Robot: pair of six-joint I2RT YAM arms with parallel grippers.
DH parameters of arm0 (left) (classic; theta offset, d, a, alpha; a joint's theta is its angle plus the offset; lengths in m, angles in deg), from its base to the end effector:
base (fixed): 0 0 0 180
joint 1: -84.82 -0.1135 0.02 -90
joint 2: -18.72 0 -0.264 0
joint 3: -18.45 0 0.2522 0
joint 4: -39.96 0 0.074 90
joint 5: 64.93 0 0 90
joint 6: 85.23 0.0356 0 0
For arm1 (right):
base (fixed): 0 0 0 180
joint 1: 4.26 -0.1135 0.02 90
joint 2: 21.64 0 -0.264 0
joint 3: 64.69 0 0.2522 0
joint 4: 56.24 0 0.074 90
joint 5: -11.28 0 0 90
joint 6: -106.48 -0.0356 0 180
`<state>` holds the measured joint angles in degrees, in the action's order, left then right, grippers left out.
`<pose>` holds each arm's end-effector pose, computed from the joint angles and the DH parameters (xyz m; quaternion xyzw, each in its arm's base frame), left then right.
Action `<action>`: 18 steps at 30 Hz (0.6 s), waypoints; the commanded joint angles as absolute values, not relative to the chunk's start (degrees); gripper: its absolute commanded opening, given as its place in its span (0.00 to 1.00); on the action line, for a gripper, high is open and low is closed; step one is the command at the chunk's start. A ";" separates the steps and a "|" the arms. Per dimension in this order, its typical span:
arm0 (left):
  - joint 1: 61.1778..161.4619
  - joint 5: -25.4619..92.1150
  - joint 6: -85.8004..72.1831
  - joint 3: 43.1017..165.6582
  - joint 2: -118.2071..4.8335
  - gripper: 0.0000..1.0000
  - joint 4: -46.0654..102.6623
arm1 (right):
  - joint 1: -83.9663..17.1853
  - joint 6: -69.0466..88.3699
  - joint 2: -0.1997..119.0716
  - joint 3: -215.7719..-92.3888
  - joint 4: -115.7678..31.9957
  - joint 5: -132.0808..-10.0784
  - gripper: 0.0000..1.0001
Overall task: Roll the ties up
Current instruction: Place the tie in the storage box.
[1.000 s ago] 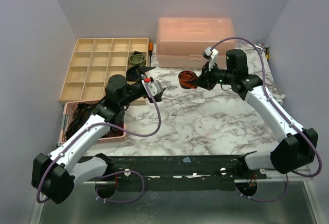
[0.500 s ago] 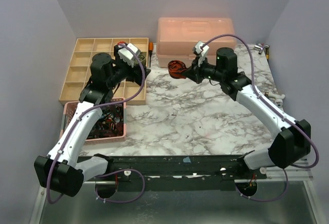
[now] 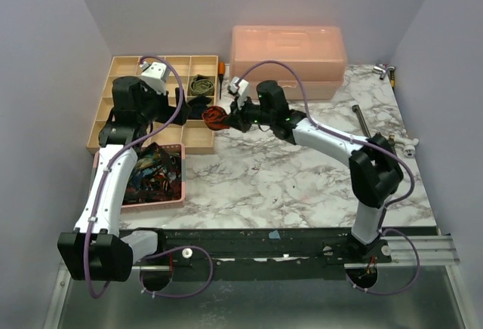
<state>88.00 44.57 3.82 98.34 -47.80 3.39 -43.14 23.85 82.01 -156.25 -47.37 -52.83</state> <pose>0.2580 -0.0262 0.3716 0.1092 0.8208 -0.1608 0.5371 0.3234 0.2807 0.2793 -0.4321 0.6886 0.3276 0.4814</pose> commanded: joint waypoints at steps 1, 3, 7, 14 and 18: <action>85.35 44.90 3.09 99.90 -48.58 0.98 -2.09 | -45.40 21.82 88.65 -161.70 -53.70 -55.95 0.01; 83.61 45.75 3.83 99.75 -49.05 0.98 -2.82 | -46.15 21.06 91.99 -164.09 -54.23 -55.74 0.01; 82.90 46.23 3.77 101.25 -51.35 0.98 -4.65 | -47.31 20.68 97.62 -167.74 -55.19 -56.38 0.01; 81.74 48.57 1.17 105.76 -56.04 0.98 -8.99 | -48.08 21.05 105.59 -173.57 -56.55 -57.31 0.01; 81.65 48.54 1.74 105.78 -56.82 0.98 -9.52 | -48.19 21.22 108.35 -175.47 -56.34 -57.42 0.01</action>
<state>82.06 46.63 2.53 104.28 -56.26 -6.80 -47.51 21.25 105.99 -172.81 -53.49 -56.15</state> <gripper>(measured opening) 0.982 0.044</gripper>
